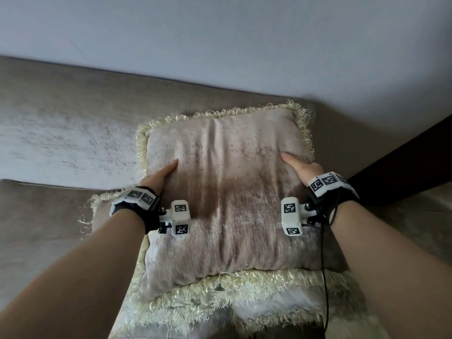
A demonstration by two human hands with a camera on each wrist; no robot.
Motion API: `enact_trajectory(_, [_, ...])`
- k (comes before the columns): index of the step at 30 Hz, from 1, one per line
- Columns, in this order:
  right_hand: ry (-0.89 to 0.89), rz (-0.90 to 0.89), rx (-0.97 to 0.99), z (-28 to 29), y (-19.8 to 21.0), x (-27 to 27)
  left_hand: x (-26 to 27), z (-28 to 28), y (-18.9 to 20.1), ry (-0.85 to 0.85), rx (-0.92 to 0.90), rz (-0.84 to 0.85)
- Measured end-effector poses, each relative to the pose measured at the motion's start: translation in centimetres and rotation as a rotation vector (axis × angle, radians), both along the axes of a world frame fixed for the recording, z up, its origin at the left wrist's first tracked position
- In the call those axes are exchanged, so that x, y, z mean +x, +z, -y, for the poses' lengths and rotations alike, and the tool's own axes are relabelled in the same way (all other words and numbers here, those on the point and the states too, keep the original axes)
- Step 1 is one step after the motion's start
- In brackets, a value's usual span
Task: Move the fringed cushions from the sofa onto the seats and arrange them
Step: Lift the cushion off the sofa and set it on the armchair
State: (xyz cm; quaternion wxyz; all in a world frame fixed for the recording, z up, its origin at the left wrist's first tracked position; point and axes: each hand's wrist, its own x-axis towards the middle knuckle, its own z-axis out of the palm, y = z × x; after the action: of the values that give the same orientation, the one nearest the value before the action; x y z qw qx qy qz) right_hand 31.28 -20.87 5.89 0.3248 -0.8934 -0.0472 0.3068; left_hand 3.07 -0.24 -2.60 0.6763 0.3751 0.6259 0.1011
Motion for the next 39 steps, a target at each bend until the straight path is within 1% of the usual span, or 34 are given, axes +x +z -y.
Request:
enact_trajectory(5, [-0.019,0.059,0.234,-0.7,5.3,-1.6,-1.1,-2.2,4.6,0.101,0.204,0.067])
enact_trajectory(7, [-0.011,0.079,0.311,-0.7,7.7,-2.3,-1.5,-2.1,8.7,0.131,0.276,0.074])
enact_trajectory(10, [0.01,0.08,0.408,-1.0,11.1,-3.0,-2.2,-1.8,13.8,0.14,0.357,0.133])
enact_trajectory(13, [0.054,0.125,0.457,-1.5,14.1,-3.9,-3.5,-2.5,17.2,0.116,0.388,0.182])
enact_trajectory(16, [0.059,0.13,0.552,-2.1,16.5,-5.2,-5.9,-4.5,18.9,0.213,0.432,0.225])
enact_trajectory(20, [0.083,0.14,0.631,-3.7,18.9,-8.0,-9.5,-5.3,21.8,0.314,0.498,0.284])
enact_trajectory(23, [0.107,0.157,0.678,-5.7,19.7,-11.1,-12.9,-5.3,22.4,0.388,0.528,0.353])
enact_trajectory(25, [0.13,0.177,0.687,-6.9,19.8,-13.0,-15.3,-4.8,22.5,0.409,0.532,0.409])
enact_trajectory(27, [0.172,0.179,0.7,-8.2,20.3,-16.2,-18.5,-4.5,22.6,0.47,0.559,0.427])
enact_trajectory(32, [0.32,0.164,0.74,-12.7,21.9,-27.6,-31.2,-4.5,23.3,0.653,0.637,0.449])
enact_trajectory(34, [0.374,0.145,0.767,-14.6,22.6,-33.1,-37.7,-4.9,23.9,0.731,0.684,0.448])
enact_trajectory(35, [0.398,0.135,0.779,-15.9,23.0,-36.6,-41.7,-5.0,24.4,0.761,0.706,0.449])
enact_trajectory(37, [0.435,0.116,0.799,-17.7,23.7,-42.0,-47.9,-5.4,25.1,0.785,0.731,0.446])
enact_trajectory(39, [0.479,0.087,0.814,-19.7,24.1,-48.6,-55.1,-5.4,26.0,0.821,0.785,0.428])
